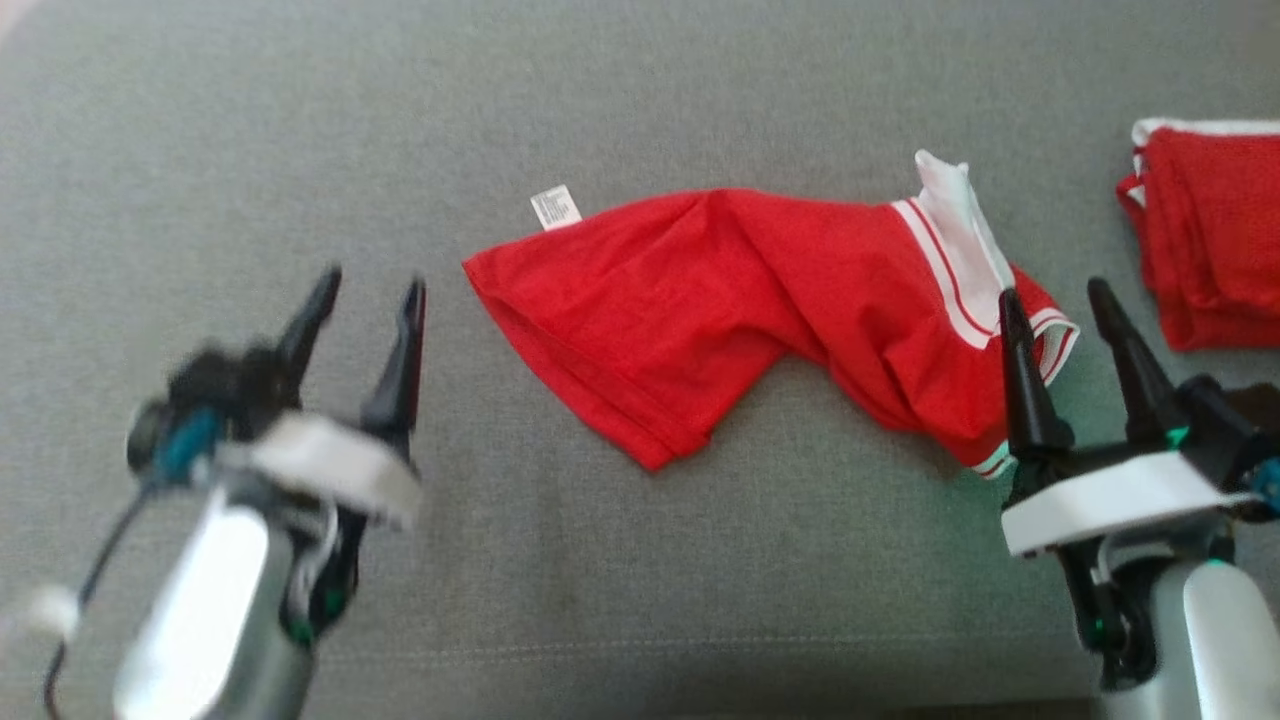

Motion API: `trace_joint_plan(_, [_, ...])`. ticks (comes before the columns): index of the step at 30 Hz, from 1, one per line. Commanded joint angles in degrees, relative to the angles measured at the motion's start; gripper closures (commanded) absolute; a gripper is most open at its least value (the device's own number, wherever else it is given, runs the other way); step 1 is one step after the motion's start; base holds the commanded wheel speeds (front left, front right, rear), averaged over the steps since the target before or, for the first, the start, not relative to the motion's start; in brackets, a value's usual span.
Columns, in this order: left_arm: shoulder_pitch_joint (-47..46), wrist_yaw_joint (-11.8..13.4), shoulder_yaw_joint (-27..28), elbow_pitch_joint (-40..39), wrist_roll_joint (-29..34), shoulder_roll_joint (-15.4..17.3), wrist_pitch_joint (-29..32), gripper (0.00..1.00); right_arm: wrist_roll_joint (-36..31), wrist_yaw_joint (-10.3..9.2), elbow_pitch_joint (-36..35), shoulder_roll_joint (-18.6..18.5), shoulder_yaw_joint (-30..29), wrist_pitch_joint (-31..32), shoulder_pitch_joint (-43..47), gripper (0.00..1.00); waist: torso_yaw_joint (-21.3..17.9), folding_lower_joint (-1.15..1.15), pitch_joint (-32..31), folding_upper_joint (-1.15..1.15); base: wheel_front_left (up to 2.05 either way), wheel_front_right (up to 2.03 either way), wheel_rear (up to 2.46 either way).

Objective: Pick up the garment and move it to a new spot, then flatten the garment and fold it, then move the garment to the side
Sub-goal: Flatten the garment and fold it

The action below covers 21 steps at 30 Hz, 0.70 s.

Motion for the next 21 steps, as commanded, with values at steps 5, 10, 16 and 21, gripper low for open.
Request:
trace_joint_plan(5, [-11.01,-3.14,0.94,8.59,-2.62,-0.5,4.31,0.0,0.74,0.37,-2.19,-0.13,1.81,-0.47,-3.54,0.0,-1.94,0.0,4.14,0.0,0.0,0.0,0.0])
trace_joint_plan(10, [-16.91,-5.74,0.32,19.96,-4.91,-1.99,6.13,0.0,1.54,0.37,-1.32,-0.13,2.96,-1.03,-4.8,0.0,-3.62,0.0,5.94,0.0,0.0,0.0,0.0])
trace_joint_plan(16, [-21.01,-7.62,-0.14,29.95,-6.96,-2.9,5.27,0.0,2.16,0.37,-0.63,-0.13,3.37,-1.74,-5.56,0.0,-5.01,0.0,6.88,0.0,0.0,0.0,0.0])
trace_joint_plan(21, [-22.68,-8.69,-2.52,34.47,-7.45,-3.15,4.8,1.0,2.33,0.37,-0.21,-0.13,2.23,-1.93,-5.7,0.0,-5.33,0.0,6.85,0.0,0.0,0.0,0.0])
